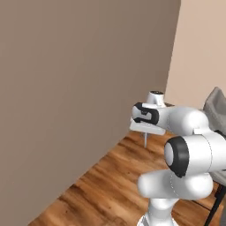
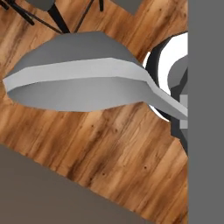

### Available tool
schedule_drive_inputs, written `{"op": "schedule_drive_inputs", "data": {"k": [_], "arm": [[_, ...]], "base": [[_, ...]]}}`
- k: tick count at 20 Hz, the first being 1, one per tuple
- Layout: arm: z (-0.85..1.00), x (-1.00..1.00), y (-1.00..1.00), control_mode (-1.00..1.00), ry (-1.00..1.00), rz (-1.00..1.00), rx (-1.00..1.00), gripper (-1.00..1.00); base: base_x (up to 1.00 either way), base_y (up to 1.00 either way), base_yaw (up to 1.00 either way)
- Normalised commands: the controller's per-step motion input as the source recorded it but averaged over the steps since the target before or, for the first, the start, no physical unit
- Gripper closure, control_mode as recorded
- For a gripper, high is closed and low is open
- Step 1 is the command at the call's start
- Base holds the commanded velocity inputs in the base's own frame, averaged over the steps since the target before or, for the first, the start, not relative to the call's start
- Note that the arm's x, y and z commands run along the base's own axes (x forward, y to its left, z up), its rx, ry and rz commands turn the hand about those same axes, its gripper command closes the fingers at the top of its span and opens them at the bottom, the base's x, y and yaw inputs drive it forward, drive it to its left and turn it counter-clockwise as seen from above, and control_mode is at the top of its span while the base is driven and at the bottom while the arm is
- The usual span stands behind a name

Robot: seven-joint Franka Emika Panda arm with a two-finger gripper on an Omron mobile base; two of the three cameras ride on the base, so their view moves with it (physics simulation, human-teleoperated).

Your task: Take the fork and place it on the left side of the plate. Then take the spoon and place it on the right side of the plate. Make sure they're directly next to the plate.

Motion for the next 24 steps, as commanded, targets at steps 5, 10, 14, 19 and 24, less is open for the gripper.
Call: {"op": "schedule_drive_inputs", "data": {"k": [5,10,14,19,24], "arm": [[0.0,0.0,0.0,1.0,0.0,0.0,0.0,1.0],[0.0,0.0,0.0,1.0,0.0,0.0,0.0,1.0],[0.0,0.0,0.0,1.0,0.0,0.0,0.0,1.0],[0.0,0.0,0.0,1.0,0.0,0.0,0.0,1.0],[0.0,0.0,0.0,1.0,0.0,0.0,0.0,1.0]], "base": [[0.52,0.39,-0.53],[0.51,0.38,-0.54],[0.52,0.39,-0.52],[0.49,0.49,-0.41],[0.48,0.52,-0.37]]}}
